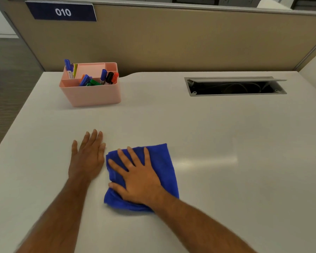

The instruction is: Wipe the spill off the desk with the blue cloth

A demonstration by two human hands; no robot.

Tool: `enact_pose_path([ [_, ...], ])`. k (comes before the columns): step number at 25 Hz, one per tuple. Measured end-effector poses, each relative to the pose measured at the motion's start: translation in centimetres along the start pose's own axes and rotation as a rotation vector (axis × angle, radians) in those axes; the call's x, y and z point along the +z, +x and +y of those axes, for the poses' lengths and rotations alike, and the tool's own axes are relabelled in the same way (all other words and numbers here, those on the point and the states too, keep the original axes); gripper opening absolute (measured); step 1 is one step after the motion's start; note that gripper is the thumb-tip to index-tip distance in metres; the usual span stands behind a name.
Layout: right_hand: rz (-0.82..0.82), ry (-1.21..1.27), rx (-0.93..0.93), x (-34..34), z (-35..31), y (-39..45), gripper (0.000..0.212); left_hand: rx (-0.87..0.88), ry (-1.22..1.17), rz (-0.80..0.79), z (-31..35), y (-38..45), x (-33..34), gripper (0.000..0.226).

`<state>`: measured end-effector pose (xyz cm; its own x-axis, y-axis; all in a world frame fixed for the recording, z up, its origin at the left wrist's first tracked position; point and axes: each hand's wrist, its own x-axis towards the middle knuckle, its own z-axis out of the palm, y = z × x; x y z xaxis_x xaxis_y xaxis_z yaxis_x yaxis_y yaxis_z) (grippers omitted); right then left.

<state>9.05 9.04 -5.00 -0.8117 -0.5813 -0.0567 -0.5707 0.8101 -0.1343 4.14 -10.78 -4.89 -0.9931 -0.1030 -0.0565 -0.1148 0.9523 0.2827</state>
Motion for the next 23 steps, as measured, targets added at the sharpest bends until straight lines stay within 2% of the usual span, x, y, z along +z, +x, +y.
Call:
enact_pose_path([
  [3,0.019,0.035,-0.021,0.2,0.6,-2.8,0.068,0.007,-0.001,0.005,0.0,-0.1,-0.1,0.056],
  [6,0.015,0.039,0.033,-0.1,2.8,-4.9,0.067,0.008,-0.006,0.016,0.2,-0.3,-0.1,0.056],
  [17,-0.039,-0.039,0.490,-2.5,18.4,-12.8,0.072,-0.029,0.012,0.012,0.4,-1.1,0.3,0.057],
  [23,-0.023,-0.037,0.606,-1.9,17.6,-17.6,0.070,-0.052,0.026,0.007,1.1,-1.9,0.5,0.062],
])
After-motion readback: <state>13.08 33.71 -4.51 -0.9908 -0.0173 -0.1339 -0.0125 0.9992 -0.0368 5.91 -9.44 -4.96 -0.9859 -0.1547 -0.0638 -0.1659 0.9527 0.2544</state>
